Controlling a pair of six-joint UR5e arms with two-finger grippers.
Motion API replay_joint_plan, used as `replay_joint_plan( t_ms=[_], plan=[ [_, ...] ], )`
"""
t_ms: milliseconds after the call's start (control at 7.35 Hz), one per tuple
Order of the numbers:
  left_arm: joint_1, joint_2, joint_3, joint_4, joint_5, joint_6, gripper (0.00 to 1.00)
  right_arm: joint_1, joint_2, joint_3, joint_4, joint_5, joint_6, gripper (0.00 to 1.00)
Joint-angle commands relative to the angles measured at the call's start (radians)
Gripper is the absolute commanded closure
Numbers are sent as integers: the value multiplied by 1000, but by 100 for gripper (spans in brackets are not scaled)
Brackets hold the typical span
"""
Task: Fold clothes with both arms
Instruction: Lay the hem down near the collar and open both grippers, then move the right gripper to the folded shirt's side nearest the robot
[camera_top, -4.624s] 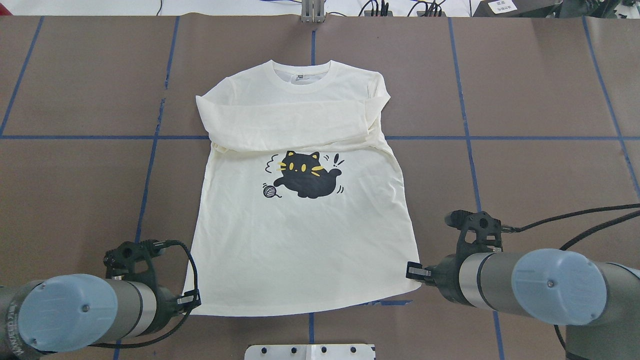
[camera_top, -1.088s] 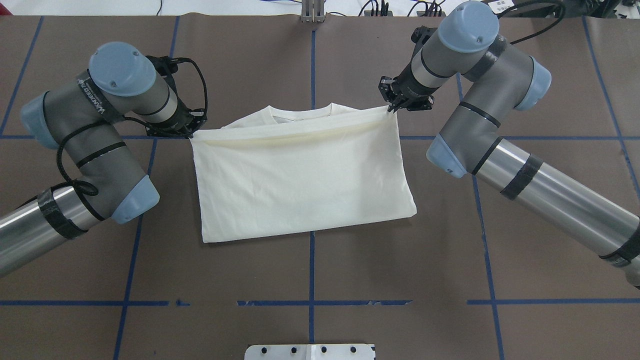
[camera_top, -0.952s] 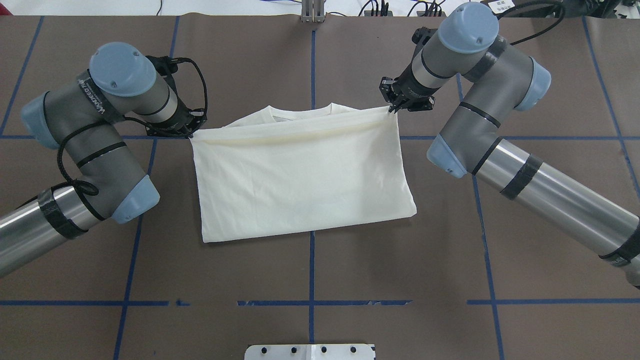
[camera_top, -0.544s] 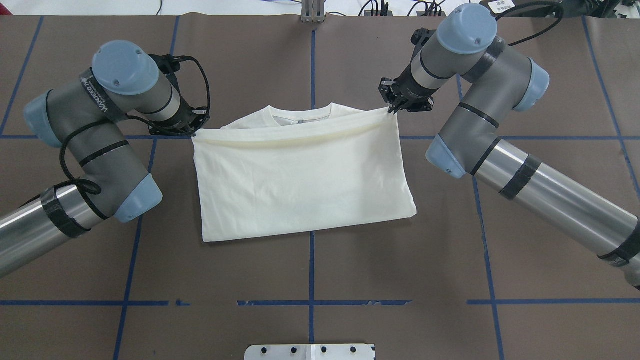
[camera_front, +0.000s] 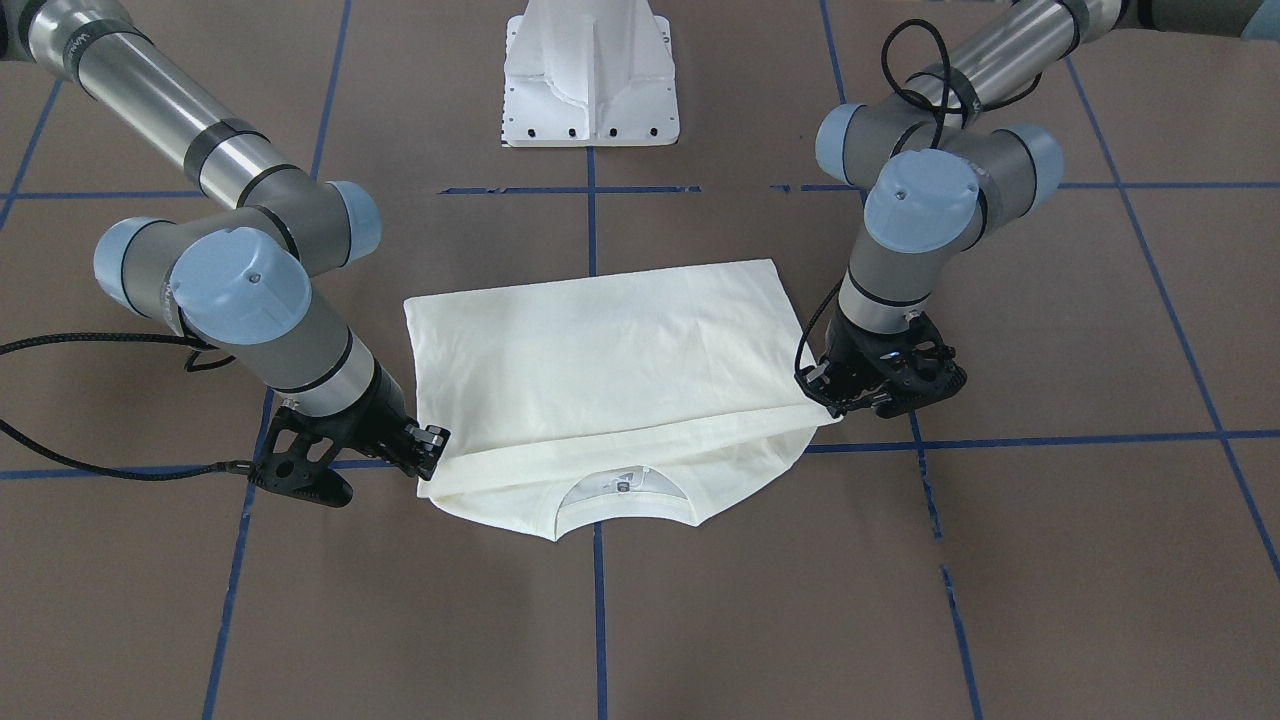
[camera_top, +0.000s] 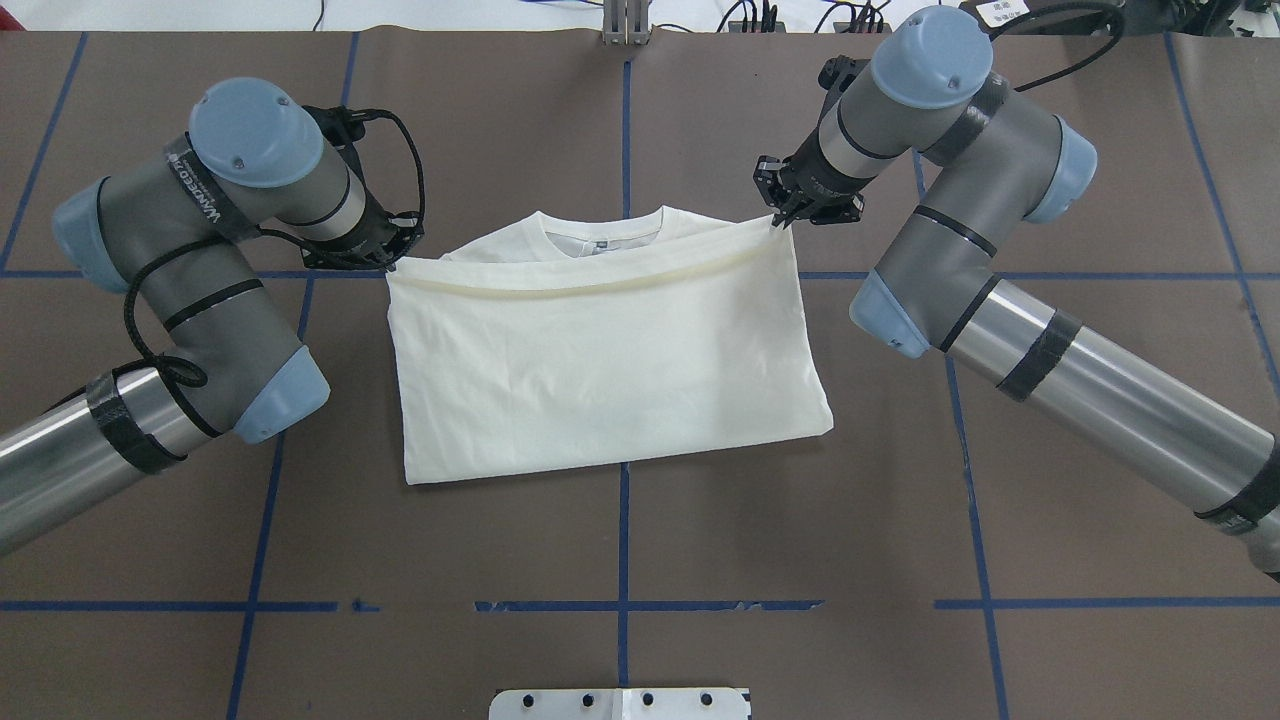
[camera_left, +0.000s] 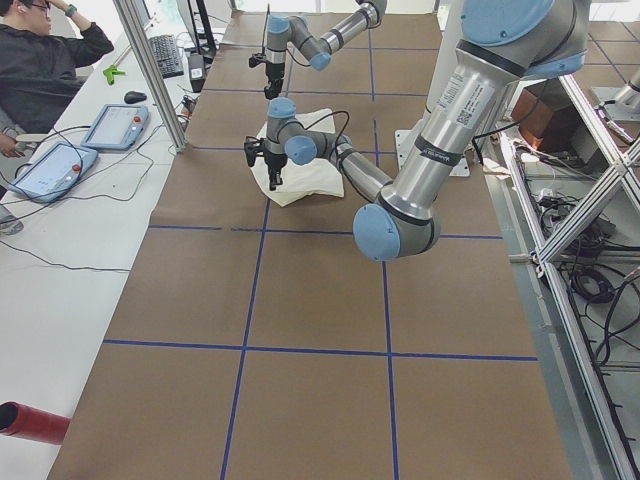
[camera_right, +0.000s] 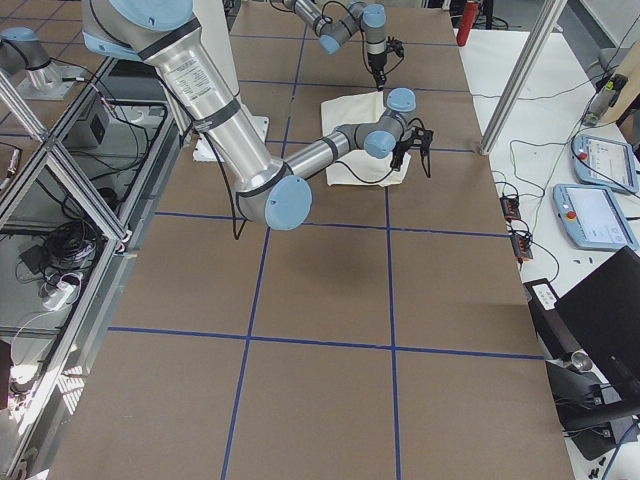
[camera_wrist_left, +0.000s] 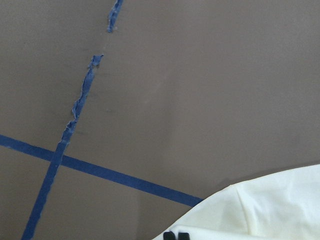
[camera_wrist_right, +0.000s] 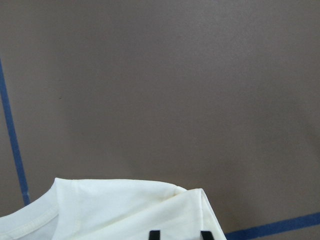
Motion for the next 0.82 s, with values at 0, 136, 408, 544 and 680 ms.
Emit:
replay_joint_plan(
  t_ms=[0, 136, 408, 544, 680],
  plan=[
    [-1, -21, 3, 6, -1, -7, 0, 3, -36, 17, 72, 9, 2, 0],
    [-2, -21, -5, 12, -1, -7, 0, -3, -89, 108, 62, 7, 7, 0],
    [-7, -15, -101, 88, -5, -4, 0, -52, -221, 265, 58, 1, 24, 0],
    [-7, -9, -142, 114, -5, -5, 0, -92, -269, 311, 58, -10, 43, 0],
    [-7, -4, -169, 116, -5, -7, 0, -139, -308, 335, 58, -51, 51, 0]
  ],
)
